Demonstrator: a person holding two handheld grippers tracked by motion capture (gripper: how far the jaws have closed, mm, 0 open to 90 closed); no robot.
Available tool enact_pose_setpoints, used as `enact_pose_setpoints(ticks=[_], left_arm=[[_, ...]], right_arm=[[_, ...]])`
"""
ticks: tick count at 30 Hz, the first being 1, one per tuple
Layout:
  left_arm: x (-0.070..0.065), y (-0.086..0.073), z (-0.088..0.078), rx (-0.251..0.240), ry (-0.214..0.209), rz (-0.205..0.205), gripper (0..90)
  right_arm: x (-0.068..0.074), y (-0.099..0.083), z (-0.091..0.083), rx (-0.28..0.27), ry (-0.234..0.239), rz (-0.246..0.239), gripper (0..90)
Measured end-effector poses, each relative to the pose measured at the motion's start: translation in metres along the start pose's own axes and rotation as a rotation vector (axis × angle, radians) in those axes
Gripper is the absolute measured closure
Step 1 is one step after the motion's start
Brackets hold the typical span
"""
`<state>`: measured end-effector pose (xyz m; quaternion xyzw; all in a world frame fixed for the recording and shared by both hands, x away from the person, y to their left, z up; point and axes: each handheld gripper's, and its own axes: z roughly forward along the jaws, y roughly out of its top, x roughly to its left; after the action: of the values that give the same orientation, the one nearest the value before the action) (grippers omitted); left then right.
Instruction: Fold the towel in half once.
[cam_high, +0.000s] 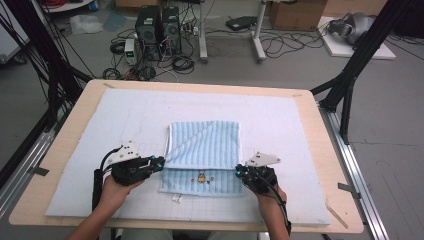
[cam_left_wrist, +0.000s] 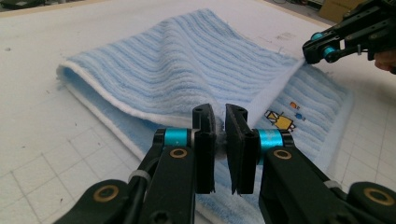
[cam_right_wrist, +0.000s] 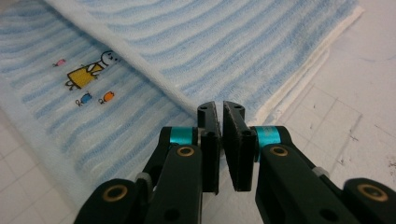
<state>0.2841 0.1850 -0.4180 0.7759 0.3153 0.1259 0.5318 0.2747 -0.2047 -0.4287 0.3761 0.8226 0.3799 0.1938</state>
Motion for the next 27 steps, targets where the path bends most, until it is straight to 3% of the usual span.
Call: enact_pose_setpoints(ticks=[3, 5, 7, 8, 9, 11, 12, 14, 16, 18, 20, 21, 23, 24, 25, 27], left_arm=[[-0.002, 0.001, 0.0, -0.01, -0.001, 0.008, 81.7], [-0.001, 0.001, 0.0, -0.021, 0.0, 0.002, 81.7], [0.0, 0.001, -0.001, -0.021, 0.003, -0.001, 81.7], [0.0, 0.001, 0.0, -0.019, 0.002, 0.001, 81.7], [0.0, 0.001, 0.0, -0.019, 0.002, 0.0, 81.8], [0.0, 0.001, 0.0, -0.019, 0.003, -0.001, 81.8], [0.0, 0.001, 0.0, -0.021, 0.001, -0.001, 81.8], [0.0, 0.002, 0.001, -0.027, -0.001, -0.006, 81.8], [0.001, 0.002, 0.0, -0.031, -0.003, -0.011, 81.8], [0.001, 0.002, 0.0, -0.036, -0.001, -0.015, 81.9], [0.001, 0.002, -0.001, -0.036, 0.002, -0.014, 81.9], [0.001, 0.002, -0.001, -0.034, 0.001, -0.015, 81.9], [0.001, 0.002, -0.001, -0.033, 0.001, -0.014, 81.9], [0.001, 0.002, -0.001, -0.035, 0.001, -0.013, 81.9], [0.001, 0.002, -0.001, -0.035, 0.0, -0.01, 81.9], [0.001, 0.002, -0.001, -0.039, -0.001, -0.011, 81.9]], right_arm=[[-0.002, -0.001, 0.002, -0.005, -0.014, 0.015, 78.8], [-0.001, 0.0, 0.0, -0.018, -0.014, 0.006, 89.5], [0.002, 0.001, -0.001, -0.024, -0.024, -0.019, 89.4], [0.001, 0.001, -0.001, -0.025, -0.012, -0.015, 82.0], [0.001, 0.001, 0.0, -0.024, 0.004, -0.01, 69.1], [0.003, 0.001, 0.004, -0.025, 0.098, -0.013, 63.2], [0.005, 0.001, 0.006, -0.022, 0.116, -0.034, 60.8], [0.012, 0.002, 0.014, 0.002, 0.118, -0.067, 52.5], [0.019, 0.004, 0.023, 0.019, 0.085, -0.105, 46.3], [0.023, 0.005, 0.031, 0.043, 0.062, -0.144, 48.3], [0.024, 0.007, 0.032, 0.038, 0.045, -0.157, 61.9], [0.024, 0.008, 0.032, 0.041, 0.015, -0.165, 67.5], [0.022, 0.007, 0.03, 0.043, -0.002, -0.139, 72.9], [0.02, 0.007, 0.029, 0.039, -0.02, -0.142, 72.5], [0.018, 0.007, 0.027, 0.027, -0.019, -0.114, 69.8], [0.014, 0.007, 0.024, 0.011, -0.031, -0.1, 73.0]])
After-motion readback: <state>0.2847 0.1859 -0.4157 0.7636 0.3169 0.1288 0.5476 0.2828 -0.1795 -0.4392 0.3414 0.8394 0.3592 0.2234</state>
